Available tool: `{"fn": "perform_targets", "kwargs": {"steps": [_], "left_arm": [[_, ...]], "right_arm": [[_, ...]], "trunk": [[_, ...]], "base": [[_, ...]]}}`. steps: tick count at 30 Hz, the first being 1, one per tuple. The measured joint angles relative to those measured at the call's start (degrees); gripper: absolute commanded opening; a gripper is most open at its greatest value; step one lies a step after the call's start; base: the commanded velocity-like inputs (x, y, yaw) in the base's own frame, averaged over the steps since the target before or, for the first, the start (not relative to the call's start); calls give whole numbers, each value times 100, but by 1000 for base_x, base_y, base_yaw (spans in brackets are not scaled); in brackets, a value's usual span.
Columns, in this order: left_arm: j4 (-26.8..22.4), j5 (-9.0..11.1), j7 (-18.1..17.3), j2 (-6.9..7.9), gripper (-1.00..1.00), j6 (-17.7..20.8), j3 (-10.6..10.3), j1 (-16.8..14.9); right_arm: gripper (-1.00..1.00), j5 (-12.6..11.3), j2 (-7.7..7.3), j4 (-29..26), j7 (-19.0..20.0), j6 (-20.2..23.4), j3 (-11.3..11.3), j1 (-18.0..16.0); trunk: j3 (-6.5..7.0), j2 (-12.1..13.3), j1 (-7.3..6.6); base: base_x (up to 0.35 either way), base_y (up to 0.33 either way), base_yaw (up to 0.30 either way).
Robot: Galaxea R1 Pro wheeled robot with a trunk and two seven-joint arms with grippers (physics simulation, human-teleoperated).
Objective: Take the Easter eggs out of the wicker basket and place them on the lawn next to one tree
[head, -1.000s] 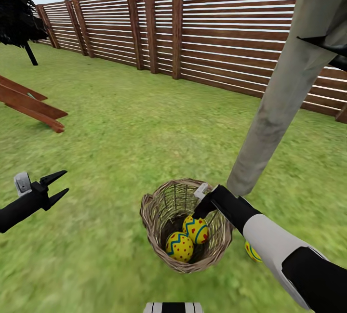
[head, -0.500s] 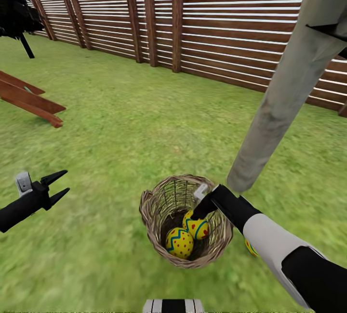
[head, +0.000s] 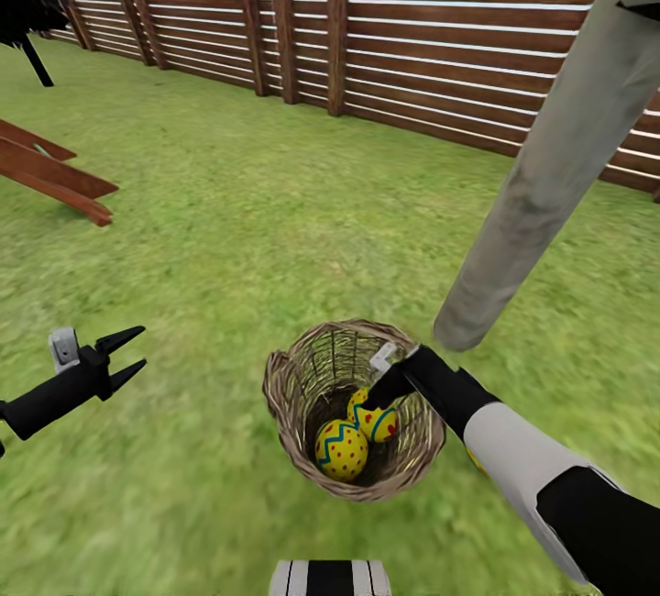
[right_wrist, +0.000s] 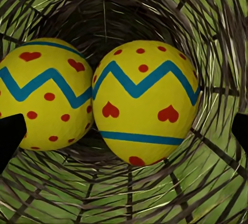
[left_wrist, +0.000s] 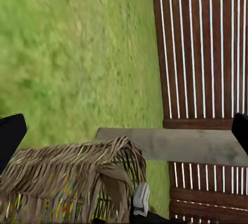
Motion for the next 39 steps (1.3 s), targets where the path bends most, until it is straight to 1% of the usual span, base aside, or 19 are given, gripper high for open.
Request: {"fn": "perform_targets", "kwargs": {"steps": [3,6,10,21,22,24,25,30,35,37,38,39], "left_arm": [[-3,0,-1,0,100,5,-20,0],[-4,0,-5,-1,100,6,-23,0],[-4,1,-4,-1,100,6,-24,0],[-4,9,-7,8,100,15,-23,0],[-36,43,-22,-6,100,-17,-54,32],[-86,31,-23,-23,100,-20,-113,57],[-90,29,-23,-29,100,-20,-122,60],[-84,31,-23,-36,100,-22,-136,61],[-84,32,-23,-36,100,-25,-130,61],[-84,32,-19,-34,100,-21,-132,61],[-85,31,-17,-35,100,-20,-130,61],[-85,30,-17,-34,100,-20,-130,61]], "right_arm": [[100,5,-11,-50,-3,-204,-12,-1],[100,6,-15,-111,-5,-250,-43,-1],[100,-13,-120,-521,-43,-260,-169,-1],[100,-12,-127,-554,-108,-209,-175,0],[100,-51,-94,-586,-141,-173,-206,4],[100,-119,-49,-564,-77,-107,-270,0],[100,-151,-42,-553,-48,-108,-302,-1],[100,-323,105,-547,-68,52,-432,0],[100,-485,119,-551,-136,60,-430,4],[100,-551,129,-581,-200,59,-421,6],[100,-714,131,-590,-688,52,-422,7],[100,-729,134,-592,-749,53,-421,7]], "trunk": [[-67,-4,8],[-133,-8,15],[-222,-14,26],[-466,-28,54],[-466,-29,54],[-466,-29,54],[-466,-29,54],[-466,-29,54],[-466,-29,54],[-466,-29,56],[-466,-29,57],[-466,-29,57]], "base": [[0,0,0],[0,0,0],[0,0,0],[0,0,0],[0,0,0],[0,0,0],[0,0,0],[-19,0,0],[-4,0,0],[-226,50,0],[-279,98,0],[-290,129,0]]}}
